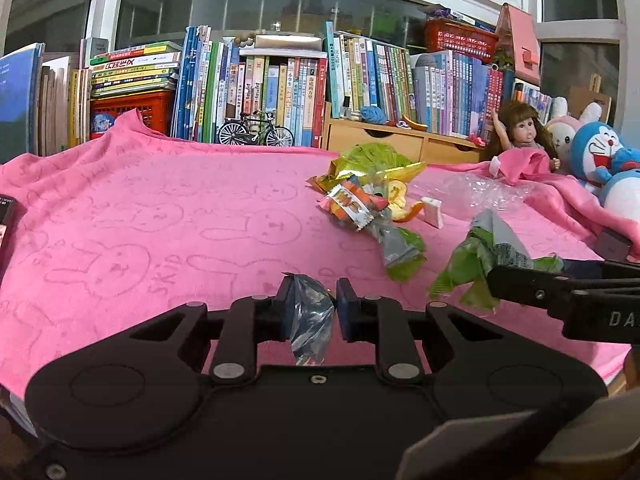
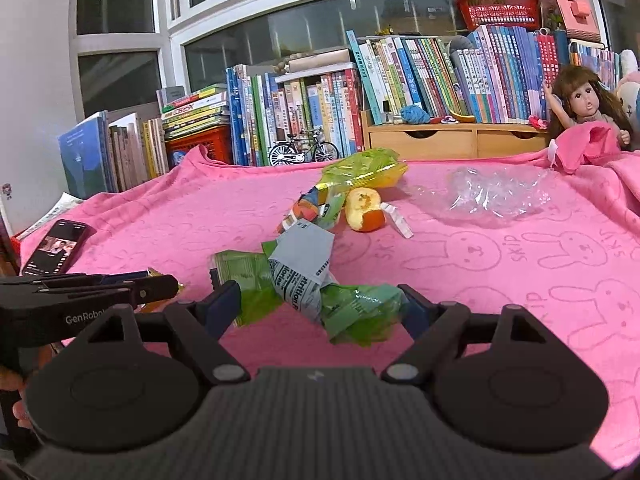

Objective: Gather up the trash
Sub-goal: 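Lift the foil scrap with the left tool while the right tool lifts the green wrapper, then carry the foil scrap and green wrapper down into the bin and open both tools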

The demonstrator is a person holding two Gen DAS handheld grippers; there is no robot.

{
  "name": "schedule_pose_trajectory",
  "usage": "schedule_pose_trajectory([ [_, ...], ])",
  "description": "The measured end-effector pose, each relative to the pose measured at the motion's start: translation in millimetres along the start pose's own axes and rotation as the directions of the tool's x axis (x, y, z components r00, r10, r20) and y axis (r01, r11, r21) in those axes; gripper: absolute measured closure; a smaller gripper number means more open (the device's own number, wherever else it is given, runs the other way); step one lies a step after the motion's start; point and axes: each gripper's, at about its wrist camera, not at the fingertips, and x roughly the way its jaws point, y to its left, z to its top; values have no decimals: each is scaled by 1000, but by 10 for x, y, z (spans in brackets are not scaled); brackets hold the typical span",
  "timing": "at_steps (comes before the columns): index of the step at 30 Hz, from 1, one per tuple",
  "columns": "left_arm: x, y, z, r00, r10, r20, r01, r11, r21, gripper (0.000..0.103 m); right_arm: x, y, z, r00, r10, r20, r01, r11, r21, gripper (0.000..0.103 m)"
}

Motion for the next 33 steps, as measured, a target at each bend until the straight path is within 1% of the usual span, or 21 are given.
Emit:
schedule_pose_trajectory([
  [9,-327,-45,-139,999,-29,-14,29,1000,-3,83,-171,105,-164,1000,30,-11,-30,1000,-5,19],
  [16,-550,-9,-278,999,-20,-38,18,999,-28,83,-379,205,-327,998,59,-20,-59,998,-12,19],
  [20,-650,20,-394,997,-18,-72,15,999,-39,83,-519,228,-472,995,84,-48,-83,996,29,19],
  [23,-694,33,-502,993,-29,-111,24,999,-45,83,-616,258,-590,993,91,-73,-89,995,38,19],
  [26,-703,32,-629,988,-26,-154,22,999,-32,83,-673,305,-701,991,89,-103,-86,996,30,19],
  [29,-679,48,-753,979,-26,-202,18,999,-40,83,-654,352,-826,984,96,-150,-92,995,32,19],
  [31,-650,49,-855,969,-28,-244,18,999,-44,83,-613,374,-932,977,97,-189,-92,995,35,19],
  [33,-591,33,-972,955,-28,-296,17,999,-40,83,-560,397,-1047,969,93,-229,-88,996,30,19],
])
